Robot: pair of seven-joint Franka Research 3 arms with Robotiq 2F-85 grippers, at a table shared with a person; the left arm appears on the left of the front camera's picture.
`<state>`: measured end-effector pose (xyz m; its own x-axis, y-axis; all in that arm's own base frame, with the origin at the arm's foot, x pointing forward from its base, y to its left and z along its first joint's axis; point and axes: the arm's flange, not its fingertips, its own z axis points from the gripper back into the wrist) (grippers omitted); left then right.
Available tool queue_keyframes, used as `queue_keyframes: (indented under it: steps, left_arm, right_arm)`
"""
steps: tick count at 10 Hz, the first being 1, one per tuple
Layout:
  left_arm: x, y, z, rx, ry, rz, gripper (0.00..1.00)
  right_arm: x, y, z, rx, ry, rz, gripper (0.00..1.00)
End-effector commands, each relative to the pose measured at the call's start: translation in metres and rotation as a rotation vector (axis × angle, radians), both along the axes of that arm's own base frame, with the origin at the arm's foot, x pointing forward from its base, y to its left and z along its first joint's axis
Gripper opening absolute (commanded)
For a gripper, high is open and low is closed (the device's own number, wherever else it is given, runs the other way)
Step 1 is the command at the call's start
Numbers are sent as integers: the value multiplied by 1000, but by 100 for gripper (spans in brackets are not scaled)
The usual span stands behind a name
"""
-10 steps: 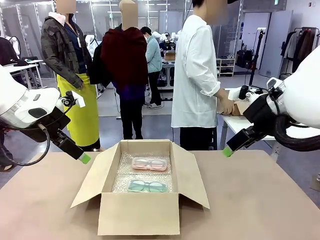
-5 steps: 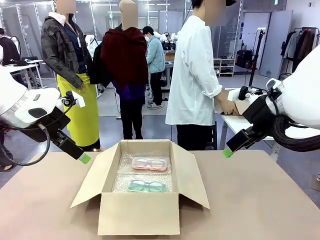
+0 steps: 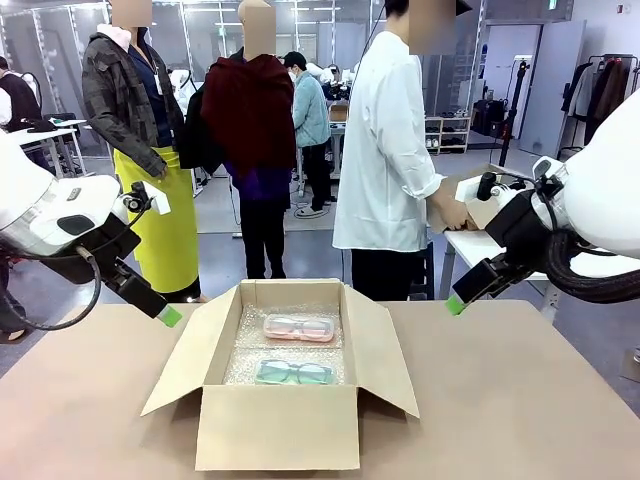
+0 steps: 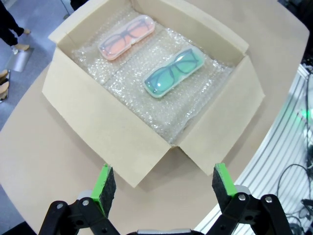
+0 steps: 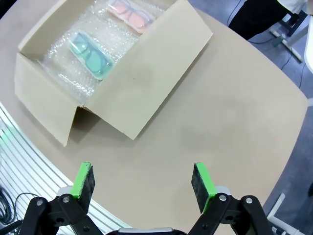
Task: Pack the glasses set securely to prepare it for shipping.
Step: Position the Package Box on the left side of the table.
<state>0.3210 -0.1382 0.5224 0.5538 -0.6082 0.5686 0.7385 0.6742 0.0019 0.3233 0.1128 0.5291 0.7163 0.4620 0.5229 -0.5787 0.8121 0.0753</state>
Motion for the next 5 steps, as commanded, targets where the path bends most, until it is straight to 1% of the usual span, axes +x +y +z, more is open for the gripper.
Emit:
queue_keyframes:
  steps: [1, 2, 3, 4, 5]
  left_arm:
    - [25, 16, 9, -99, 108, 73, 100]
    - [32, 29, 7, -174, 104, 114, 100]
    - [41, 47, -2, -290, 145, 154, 100]
    - [51, 67, -19, -393, 227, 163, 100]
    - [64, 86, -42, -479, 307, 186, 100]
  right_arm:
    - [0, 0, 1, 4, -12, 16, 100]
    - [0, 0, 1, 4, -12, 16, 100]
    - [0, 0, 1, 4, -12, 16, 100]
    - [0, 0, 1, 4, -12, 16, 100]
    - [0, 0, 1, 4, -12, 16, 100]
